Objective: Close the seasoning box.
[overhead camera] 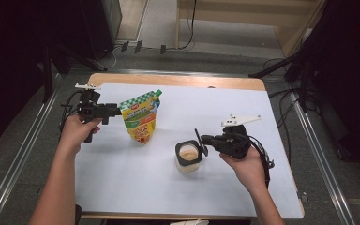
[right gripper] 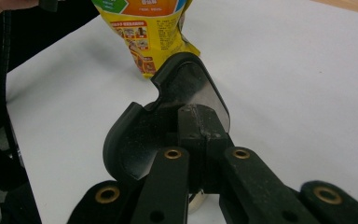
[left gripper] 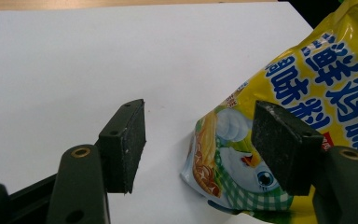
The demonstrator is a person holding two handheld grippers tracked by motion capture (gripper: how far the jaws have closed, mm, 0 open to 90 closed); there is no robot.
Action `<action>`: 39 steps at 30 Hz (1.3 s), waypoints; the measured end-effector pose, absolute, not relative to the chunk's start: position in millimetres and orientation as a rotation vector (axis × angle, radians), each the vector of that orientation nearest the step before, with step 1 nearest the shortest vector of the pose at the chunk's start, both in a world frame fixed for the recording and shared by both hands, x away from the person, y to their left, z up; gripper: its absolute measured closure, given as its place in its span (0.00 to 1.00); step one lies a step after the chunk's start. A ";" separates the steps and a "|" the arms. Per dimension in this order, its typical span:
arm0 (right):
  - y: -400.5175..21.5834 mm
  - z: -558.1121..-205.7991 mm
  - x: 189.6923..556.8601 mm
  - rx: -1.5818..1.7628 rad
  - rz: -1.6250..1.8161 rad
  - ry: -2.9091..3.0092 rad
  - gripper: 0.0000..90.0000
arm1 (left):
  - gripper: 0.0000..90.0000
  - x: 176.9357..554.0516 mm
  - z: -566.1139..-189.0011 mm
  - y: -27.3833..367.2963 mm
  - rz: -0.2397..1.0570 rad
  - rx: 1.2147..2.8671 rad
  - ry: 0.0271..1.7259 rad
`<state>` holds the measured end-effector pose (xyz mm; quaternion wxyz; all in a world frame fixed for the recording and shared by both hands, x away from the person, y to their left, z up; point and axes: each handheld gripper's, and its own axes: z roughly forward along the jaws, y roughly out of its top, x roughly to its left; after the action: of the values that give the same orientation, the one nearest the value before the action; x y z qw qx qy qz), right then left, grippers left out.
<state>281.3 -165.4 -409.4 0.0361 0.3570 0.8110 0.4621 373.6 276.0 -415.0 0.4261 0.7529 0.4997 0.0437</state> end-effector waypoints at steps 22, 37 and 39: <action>-143.0 -416.0 275.6 1.027 1.430 2.561 1.00 | 0.40 373.2 -415.6 276.0 0.109 1.893 1.243; -120.3 -432.8 272.3 0.946 1.367 2.656 1.00 | 0.40 373.6 -417.3 275.7 0.106 1.900 1.247; -118.6 -435.1 272.3 0.939 1.374 2.660 1.00 | 0.40 373.5 -417.3 275.7 0.106 1.900 1.247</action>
<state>272.3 -118.6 -435.1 0.0022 0.2993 0.8477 0.4379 373.5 275.7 -417.3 0.4198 0.7580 0.4973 0.0424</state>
